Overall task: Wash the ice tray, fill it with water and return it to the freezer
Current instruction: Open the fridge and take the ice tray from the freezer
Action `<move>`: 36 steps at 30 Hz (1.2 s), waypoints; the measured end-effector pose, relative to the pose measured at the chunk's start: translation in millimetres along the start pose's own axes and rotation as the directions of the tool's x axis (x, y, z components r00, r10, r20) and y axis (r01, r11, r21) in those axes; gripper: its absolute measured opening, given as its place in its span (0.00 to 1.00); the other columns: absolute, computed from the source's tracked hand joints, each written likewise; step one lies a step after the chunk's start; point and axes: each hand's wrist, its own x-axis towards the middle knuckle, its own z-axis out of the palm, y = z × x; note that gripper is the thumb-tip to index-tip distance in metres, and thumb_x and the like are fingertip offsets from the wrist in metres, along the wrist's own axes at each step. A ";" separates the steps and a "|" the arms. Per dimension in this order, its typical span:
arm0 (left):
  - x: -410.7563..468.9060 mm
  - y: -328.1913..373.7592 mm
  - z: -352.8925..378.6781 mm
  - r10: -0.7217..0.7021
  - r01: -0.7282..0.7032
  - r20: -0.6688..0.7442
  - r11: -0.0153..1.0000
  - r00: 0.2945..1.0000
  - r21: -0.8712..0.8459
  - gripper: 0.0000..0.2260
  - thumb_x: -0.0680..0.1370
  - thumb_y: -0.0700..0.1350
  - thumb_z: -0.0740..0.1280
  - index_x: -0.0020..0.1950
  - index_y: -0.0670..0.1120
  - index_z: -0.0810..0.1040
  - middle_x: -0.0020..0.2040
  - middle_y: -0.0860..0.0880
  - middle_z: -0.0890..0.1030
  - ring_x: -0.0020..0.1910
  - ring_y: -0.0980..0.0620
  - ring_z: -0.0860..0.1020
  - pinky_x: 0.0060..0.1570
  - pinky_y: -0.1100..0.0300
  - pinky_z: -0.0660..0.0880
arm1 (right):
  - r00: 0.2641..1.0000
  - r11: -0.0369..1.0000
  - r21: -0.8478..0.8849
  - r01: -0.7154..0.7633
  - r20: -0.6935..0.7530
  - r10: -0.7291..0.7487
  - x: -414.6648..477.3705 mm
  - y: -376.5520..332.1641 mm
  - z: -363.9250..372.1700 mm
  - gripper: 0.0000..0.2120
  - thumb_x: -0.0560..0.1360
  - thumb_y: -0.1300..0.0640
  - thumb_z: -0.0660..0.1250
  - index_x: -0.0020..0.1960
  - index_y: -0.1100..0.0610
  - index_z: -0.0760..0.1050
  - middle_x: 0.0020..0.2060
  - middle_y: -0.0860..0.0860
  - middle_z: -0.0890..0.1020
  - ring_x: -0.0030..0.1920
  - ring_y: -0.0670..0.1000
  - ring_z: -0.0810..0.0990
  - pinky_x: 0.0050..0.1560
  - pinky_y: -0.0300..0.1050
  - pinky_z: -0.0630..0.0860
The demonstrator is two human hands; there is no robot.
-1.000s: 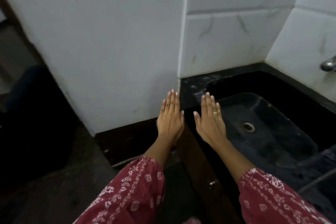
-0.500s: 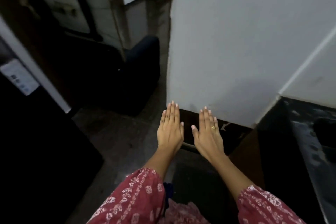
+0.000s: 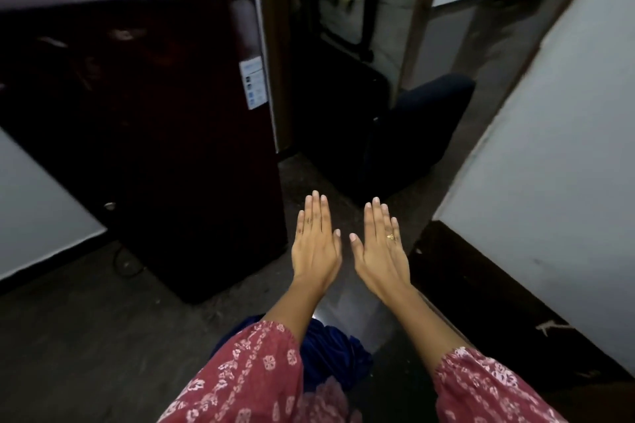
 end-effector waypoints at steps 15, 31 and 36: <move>35.9 -180.8 -54.9 -0.306 0.319 -0.168 0.946 0.937 0.052 0.27 0.82 0.48 0.47 0.72 0.41 0.34 0.75 0.42 0.37 0.73 0.50 0.34 0.73 0.56 0.37 | 0.943 0.938 0.112 0.328 0.026 -0.333 109.5 -168.3 62.6 0.29 0.81 0.47 0.45 0.74 0.57 0.37 0.76 0.52 0.40 0.73 0.46 0.35 0.71 0.41 0.32; 79.5 -398.5 -179.1 -0.258 0.095 -0.634 0.955 0.729 -0.279 0.25 0.79 0.34 0.53 0.75 0.49 0.56 0.71 0.54 0.63 0.70 0.63 0.59 0.72 0.51 0.60 | 0.861 0.605 0.680 0.414 -0.076 -0.502 227.7 -427.2 93.4 0.26 0.80 0.48 0.54 0.74 0.54 0.52 0.73 0.52 0.61 0.72 0.48 0.58 0.67 0.41 0.56; 88.0 -426.0 -196.1 -0.342 0.025 -0.762 0.919 0.549 -0.394 0.19 0.81 0.40 0.54 0.73 0.47 0.61 0.68 0.50 0.63 0.69 0.63 0.62 0.64 0.73 0.61 | 0.865 0.416 0.855 0.310 -0.071 -0.497 237.8 -476.0 82.6 0.24 0.78 0.47 0.58 0.72 0.51 0.57 0.66 0.50 0.68 0.58 0.35 0.70 0.54 0.24 0.67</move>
